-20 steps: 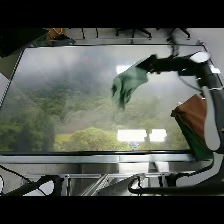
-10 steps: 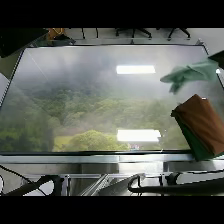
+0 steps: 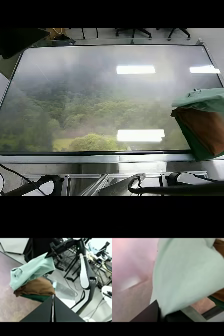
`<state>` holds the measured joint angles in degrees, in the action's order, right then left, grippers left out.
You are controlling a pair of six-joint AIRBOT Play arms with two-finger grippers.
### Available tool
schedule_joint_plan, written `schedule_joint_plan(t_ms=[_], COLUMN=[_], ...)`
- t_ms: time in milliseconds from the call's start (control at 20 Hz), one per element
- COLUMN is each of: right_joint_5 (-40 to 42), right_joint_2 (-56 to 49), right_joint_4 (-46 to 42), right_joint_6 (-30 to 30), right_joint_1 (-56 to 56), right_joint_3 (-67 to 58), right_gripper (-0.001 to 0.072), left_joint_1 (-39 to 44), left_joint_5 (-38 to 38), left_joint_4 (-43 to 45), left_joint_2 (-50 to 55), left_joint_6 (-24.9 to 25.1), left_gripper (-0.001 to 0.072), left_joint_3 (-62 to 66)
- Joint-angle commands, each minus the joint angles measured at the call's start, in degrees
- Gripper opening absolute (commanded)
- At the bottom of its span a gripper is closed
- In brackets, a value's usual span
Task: Fold the shirts.
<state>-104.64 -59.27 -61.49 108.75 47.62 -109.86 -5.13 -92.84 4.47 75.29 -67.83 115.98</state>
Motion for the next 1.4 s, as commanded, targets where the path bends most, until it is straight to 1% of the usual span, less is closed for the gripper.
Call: schedule_joint_plan(t_ms=[0, 150, 250, 350, 400, 450, 500, 650, 750, 800, 850, 900, 950, 1000, 1050, 1200, 1250, 1350], right_joint_5=[-0.96, -0.94, -0.90, -0.92, -0.90, -0.83, -0.83, -0.61, 0.35, 1.79, 3.78, 6.67, 9.68, 12.70, 14.86, 19.65, 21.05, 24.85], right_joint_2=[5.40, 9.42, 11.54, 12.11, 12.07, 11.96, 11.50, 9.07, 7.19, 6.45, 6.08, 6.10, 6.12, 6.16, 6.27, 6.64, 6.93, 8.11], right_joint_4=[-9.22, -14.80, -23.54, -32.72, -35.23, -35.39, -35.39, -34.32, -30.88, -27.65, -24.17, -20.09, -16.00, -12.31, -9.68, -8.55, -8.98, -9.42], right_joint_6=[2.14, 0.87, -1.79, -4.55, -4.68, -4.68, -4.68, -4.68, -4.66, -4.68, -4.68, -4.66, -4.66, -4.70, -5.11, -5.35, -5.49, -5.51], right_joint_1=[0.61, 0.61, 0.61, 0.63, 0.61, 0.61, 0.61, 0.39, 0.11, -0.61, -1.64, -3.15, -5.01, -7.41, -10.21, -22.32, -26.62, -35.58], right_joint_3=[7.30, 19.30, 26.71, 31.30, 32.57, 33.22, 33.18, 31.63, 29.20, 28.22, 27.85, 27.87, 27.87, 27.87, 27.87, 28.26, 28.96, 31.91], right_gripper=[0.0017, 0.0019, 0.0022, 0.0029, 0.0176, 0.0467, 0.0588, 0.0576, 0.0571, 0.0529, 0.0342, 0.0219, 0.0223, 0.0186, 0.0018, 0.0018, 0.0017, 0.0018], left_joint_1=[1.73, 5.05, 7.17, 9.14, 10.12, 11.02, 11.89, 14.05, 14.60, 14.53, 13.88, 13.16, 12.26, 11.15, 10.12, 7.89, 7.78, 8.24], left_joint_5=[-2.91, -4.83, -5.25, -6.49, -7.13, -8.02, -8.39, -8.24, -7.21, -6.19, -4.52, -3.23, -2.45, -2.21, -2.21, -3.15, -3.08, -0.70], left_joint_4=[-0.04, 0.00, 0.00, 0.00, 0.00, 0.00, -0.02, -0.11, -0.07, 0.24, 0.28, 0.31, 0.39, 0.44, 0.57, 1.62, 4.70, 11.28], left_joint_2=[1.64, 4.15, 5.88, 7.82, 8.74, 9.66, 10.49, 12.81, 13.55, 13.55, 13.53, 13.49, 13.46, 13.46, 13.46, 13.31, 12.76, 9.11], left_joint_6=[0.55, 0.96, 0.94, 0.94, 0.94, 0.94, 0.94, 0.94, 0.94, 0.96, 0.94, 0.96, 0.94, 0.92, 0.90, 0.87, 0.72, 0.66], left_gripper=[0.0013, 0.0014, 0.0014, 0.0014, 0.0014, 0.0014, 0.0014, 0.0014, 0.0014, 0.0014, 0.0014, 0.0014, 0.0014, 0.0014, 0.0014, 0.0013, 0.0013, 0.0013], left_joint_3=[-0.02, -0.02, -0.02, -0.02, -0.02, -0.02, -0.02, -0.02, -0.02, -0.02, -0.02, -0.02, -0.02, -0.02, -0.02, -0.04, -0.44, -6.34])
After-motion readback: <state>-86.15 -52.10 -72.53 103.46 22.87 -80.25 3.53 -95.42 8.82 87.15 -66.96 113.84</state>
